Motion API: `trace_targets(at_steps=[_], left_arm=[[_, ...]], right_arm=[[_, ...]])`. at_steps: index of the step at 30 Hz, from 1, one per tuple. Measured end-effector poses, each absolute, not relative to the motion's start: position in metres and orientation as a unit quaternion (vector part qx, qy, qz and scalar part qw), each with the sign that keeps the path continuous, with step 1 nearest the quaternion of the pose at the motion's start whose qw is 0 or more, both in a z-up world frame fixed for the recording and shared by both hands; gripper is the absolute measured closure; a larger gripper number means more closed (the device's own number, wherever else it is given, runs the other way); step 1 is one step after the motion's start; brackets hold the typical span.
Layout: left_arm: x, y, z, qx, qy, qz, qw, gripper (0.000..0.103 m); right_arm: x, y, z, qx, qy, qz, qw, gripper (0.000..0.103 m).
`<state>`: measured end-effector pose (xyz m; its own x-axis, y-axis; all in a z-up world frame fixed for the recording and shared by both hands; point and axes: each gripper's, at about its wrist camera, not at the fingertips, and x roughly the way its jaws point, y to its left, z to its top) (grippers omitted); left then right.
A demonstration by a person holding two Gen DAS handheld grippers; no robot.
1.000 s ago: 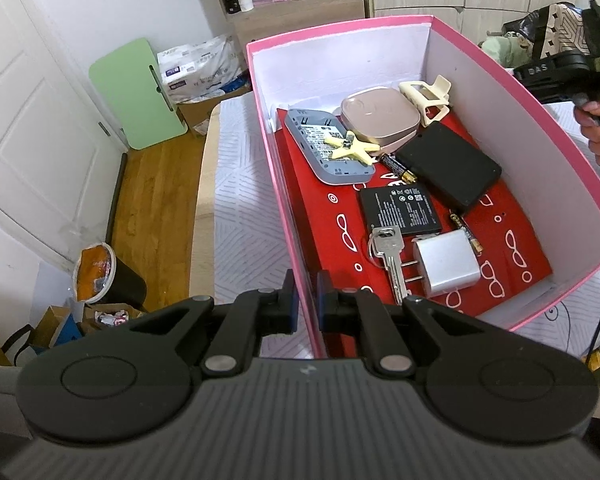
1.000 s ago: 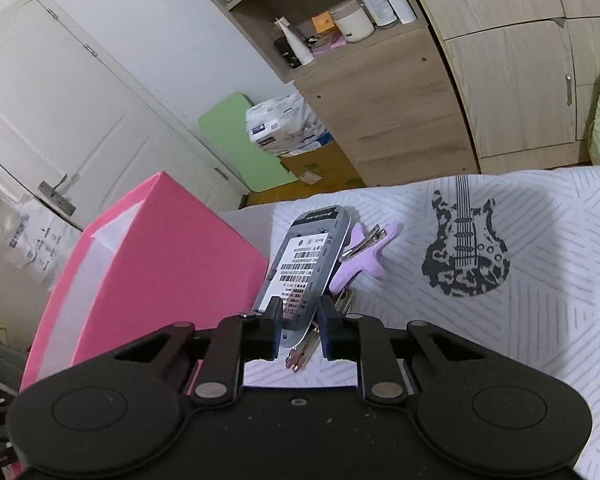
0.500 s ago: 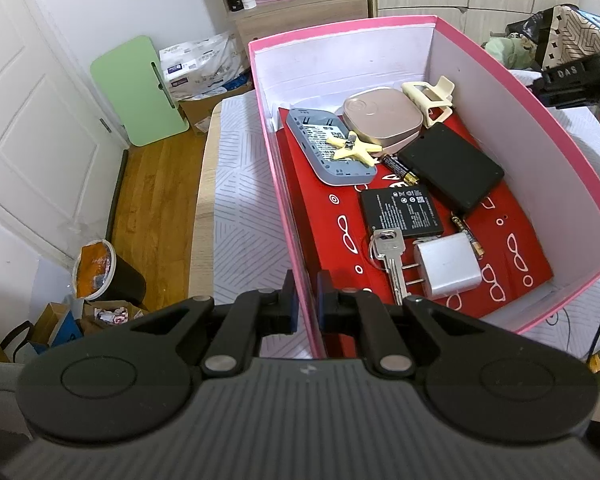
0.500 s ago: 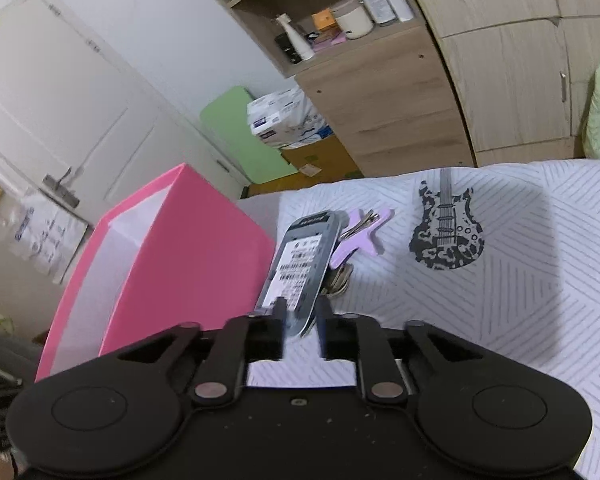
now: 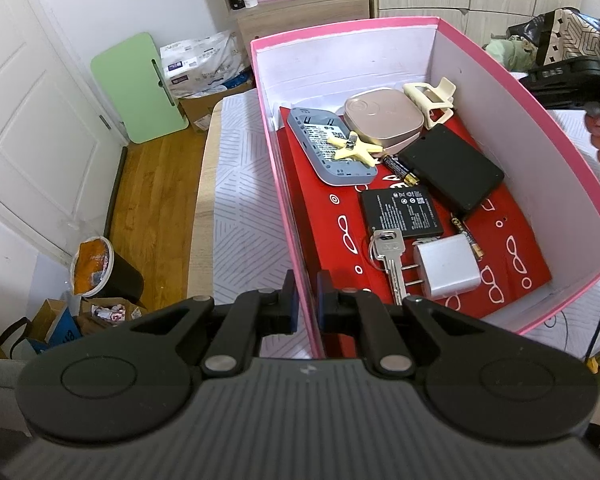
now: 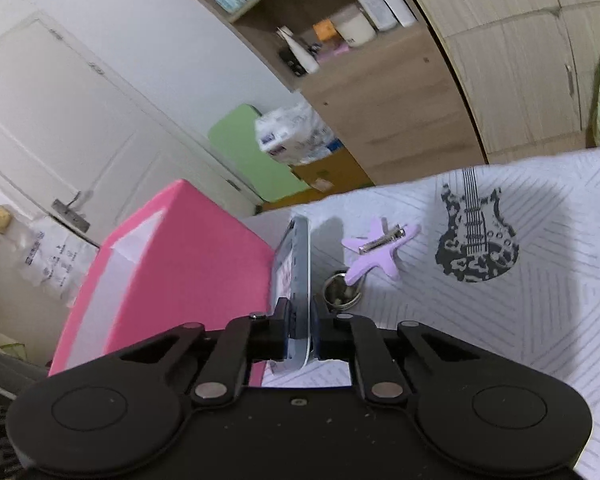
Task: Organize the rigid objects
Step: 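Reach the right gripper to the grey barcode device and grasp its edge, then carry the grey device into the pink box and release it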
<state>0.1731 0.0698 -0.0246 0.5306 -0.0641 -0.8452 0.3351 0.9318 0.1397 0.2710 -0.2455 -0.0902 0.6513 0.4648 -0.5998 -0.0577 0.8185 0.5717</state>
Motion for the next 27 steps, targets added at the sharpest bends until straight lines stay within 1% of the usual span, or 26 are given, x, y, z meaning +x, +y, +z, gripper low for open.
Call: trace_targets(at_steps=[12,18,22,27], left_arm=[[0.174,0.076,-0.025,0.119,0.469,-0.119,0.867,0.096],[0.173,0.075,-0.025,0.118,0.467,-0.117,0.868,0.096],[0.173,0.076,-0.025,0.108,0.468,-0.116,0.869,0.096],[0.173,0.08,-0.024,0.102,0.467,-0.119,0.87,0.096]], right_arm=[[0.213,-0.243,-0.023,0.187,0.31,0.173,0.916,0.089],[0.19,-0.23,0.015,0.181,0.271,0.211,0.922,0.089],[0.186,-0.206,0.026,0.193,0.285,0.258,0.903,0.089],[0.208,-0.162,0.018,0.197,0.349,0.306,0.864,0.089]])
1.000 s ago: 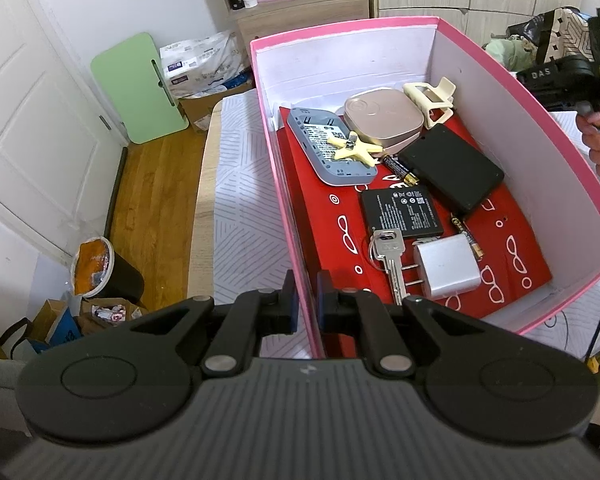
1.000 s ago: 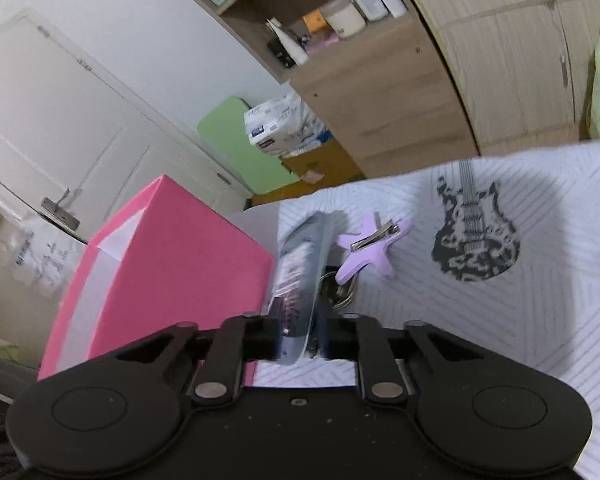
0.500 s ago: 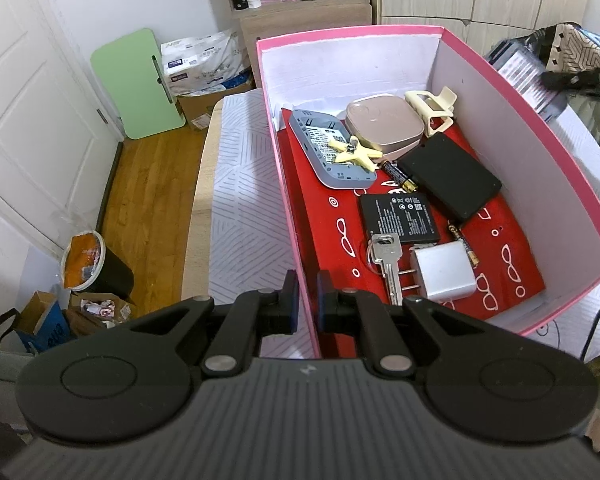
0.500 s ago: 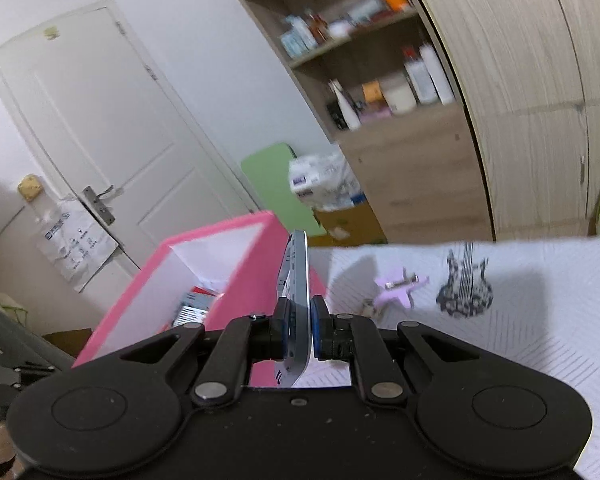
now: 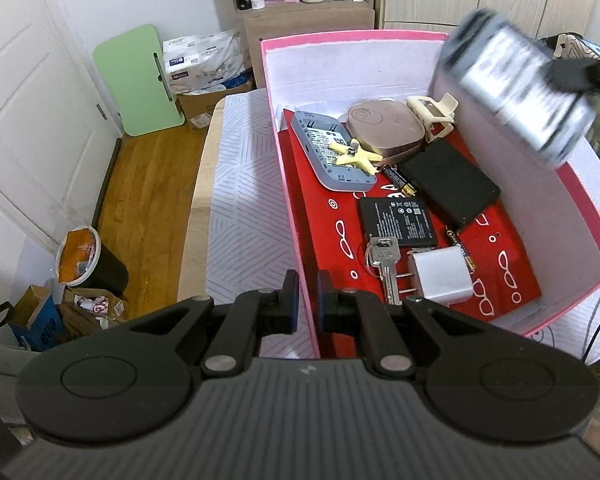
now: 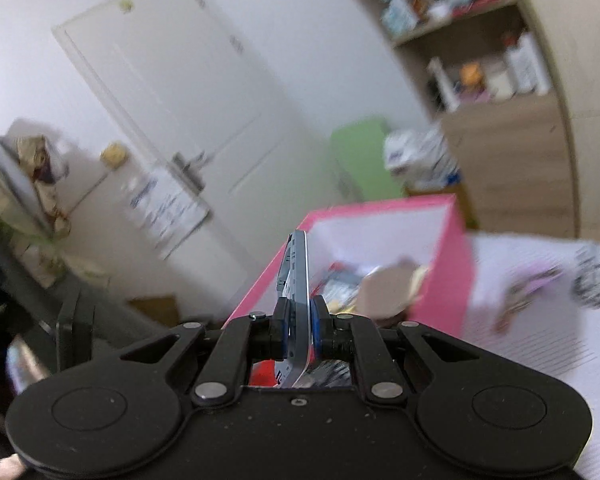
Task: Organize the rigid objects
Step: 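Carry the grey device into the pink box and release it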
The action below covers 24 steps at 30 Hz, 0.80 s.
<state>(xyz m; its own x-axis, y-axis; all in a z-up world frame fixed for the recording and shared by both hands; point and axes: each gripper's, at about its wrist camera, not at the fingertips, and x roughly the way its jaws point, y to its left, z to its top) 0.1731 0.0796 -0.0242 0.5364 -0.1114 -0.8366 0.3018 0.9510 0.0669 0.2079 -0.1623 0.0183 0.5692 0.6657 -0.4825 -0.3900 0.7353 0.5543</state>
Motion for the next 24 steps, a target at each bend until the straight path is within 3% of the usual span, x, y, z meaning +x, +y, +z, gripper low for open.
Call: trace_targets(at_steps=[14,19,21,24], left_arm=[[0.174,0.085,-0.025,0.09,0.465,-0.13,0.871,0.096],[0.173,0.084,-0.025,0.092,0.464,-0.128,0.872,0.096],[0.173,0.085,-0.026,0.09,0.464,-0.128,0.872,0.096],[0.173,0.085,-0.026,0.088,0.465,-0.129,0.872,0.096]], right_arm=[[0.252,-0.09,-0.036,0.127,0.498,0.325,0.794,0.089],[0.238,-0.084,-0.027,0.059,0.475,0.306,0.823,0.084],[0.23,-0.085,-0.017,0.019,0.44,0.289,0.85,0.076],[0.219,-0.099,0.001,0.013,0.405,0.283,0.869,0.075]])
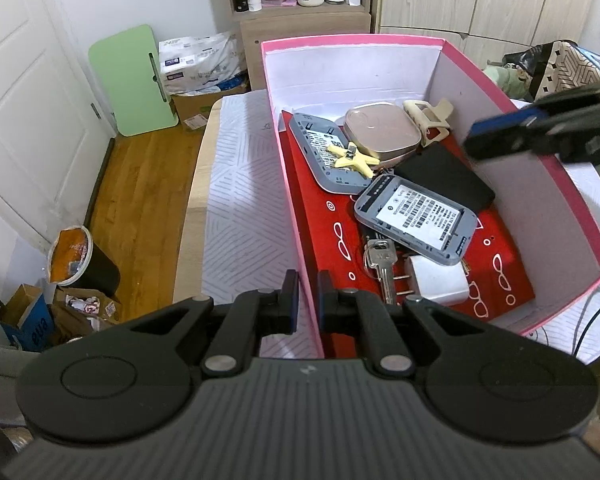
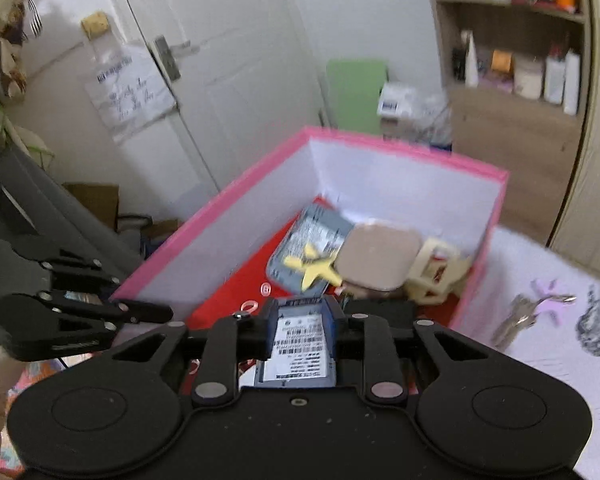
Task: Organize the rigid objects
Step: 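Carry the grey device into the pink box and release it, then grasp the purple star keychain with the right gripper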
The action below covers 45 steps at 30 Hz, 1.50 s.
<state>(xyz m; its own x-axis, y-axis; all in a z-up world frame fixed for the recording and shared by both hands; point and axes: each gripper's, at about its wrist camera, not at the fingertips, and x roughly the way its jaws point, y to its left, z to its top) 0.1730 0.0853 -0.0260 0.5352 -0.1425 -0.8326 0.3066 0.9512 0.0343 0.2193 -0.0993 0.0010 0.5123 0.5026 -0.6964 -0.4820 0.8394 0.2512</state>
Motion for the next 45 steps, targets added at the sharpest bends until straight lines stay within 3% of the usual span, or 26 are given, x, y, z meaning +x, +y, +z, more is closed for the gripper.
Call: trace_targets(at_steps=[7,14,18,22,24,30,45], left_arm=[[0.175,0.082,-0.026,0.098,0.466,-0.126,0.87,0.096],[0.173,0.077,-0.025,0.113,0.47,-0.118,0.868,0.096],[0.173,0.075,-0.025,0.115,0.471,-0.114,0.867,0.096],[0.173,0.074,-0.024,0.119,0.472,-0.112,0.866,0.096],[0.173,0.073,-0.024,0.12,0.472,-0.112,0.866,0.096],[0.173,0.074,-0.024,0.119,0.472,-0.112,0.866,0.096],[0.174,0.074,-0.025,0.118,0.473,-0.116,0.865,0.096]], right_arm=[[0.188,-0.169,0.031,0.017,0.339,0.23,0.912,0.074],[0.17,-0.23,0.018,-0.01,0.298,0.161,0.941,0.074],[0.171,-0.247,0.002,-0.028,0.276,0.159,0.948,0.057],[0.182,-0.249,-0.017,-0.033,0.273,0.169,0.946,0.056],[0.192,-0.249,-0.026,-0.03,0.272,0.174,0.946,0.044],[0.236,-0.246,-0.056,-0.013,0.302,0.165,0.939,0.037],[0.3,-0.227,-0.101,0.016,0.335,0.099,0.937,0.036]])
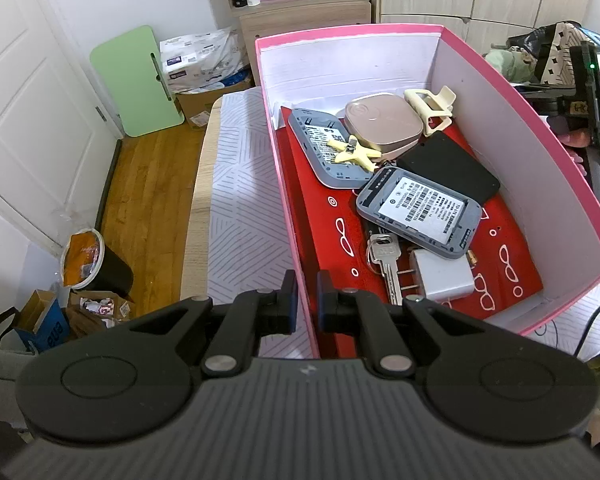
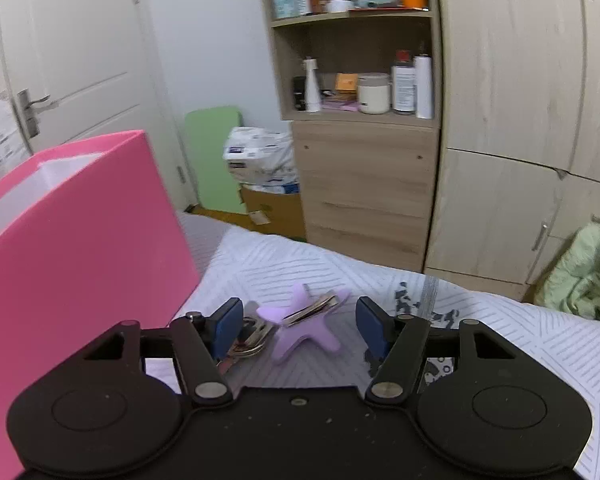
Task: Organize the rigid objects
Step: 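Grasp the purple star keychain with the right gripper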
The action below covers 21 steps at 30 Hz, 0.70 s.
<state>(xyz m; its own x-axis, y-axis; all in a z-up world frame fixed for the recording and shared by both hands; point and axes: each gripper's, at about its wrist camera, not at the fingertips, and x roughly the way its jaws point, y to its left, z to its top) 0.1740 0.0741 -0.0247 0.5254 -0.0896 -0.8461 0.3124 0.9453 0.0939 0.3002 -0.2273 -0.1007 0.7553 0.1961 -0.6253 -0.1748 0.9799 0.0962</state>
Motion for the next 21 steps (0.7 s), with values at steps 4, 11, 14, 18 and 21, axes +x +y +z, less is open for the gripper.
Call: trace_targets(at_steps=[4,11,14,18,21], left_arm=[[0.174,0.073,-0.025,0.118,0.474,-0.116,0.865,0.096],[0.174,0.074,-0.025,0.118,0.473,-0.114,0.866,0.096],[0.174,0.075,-0.025,0.115,0.472,-0.114,0.866,0.096],[0.174,0.075,-0.025,0.116,0.472,-0.115,0.866,0.096],[0.174,0.075,-0.025,0.116,0.472,-0.114,0.867,0.096]], right_arm=[[0.297,-0.23,-0.101,0.009,0.329,0.088,0.94,0.051],[0.289,-0.233,-0.093,0.001,0.337,0.094,0.937,0.077],[0.283,-0.234,-0.09,0.005,0.336,0.095,0.937,0.079],[0.271,-0.235,-0.084,0.01,0.332,0.099,0.938,0.079],[0.261,-0.235,-0.079,0.011,0.328,0.102,0.939,0.079]])
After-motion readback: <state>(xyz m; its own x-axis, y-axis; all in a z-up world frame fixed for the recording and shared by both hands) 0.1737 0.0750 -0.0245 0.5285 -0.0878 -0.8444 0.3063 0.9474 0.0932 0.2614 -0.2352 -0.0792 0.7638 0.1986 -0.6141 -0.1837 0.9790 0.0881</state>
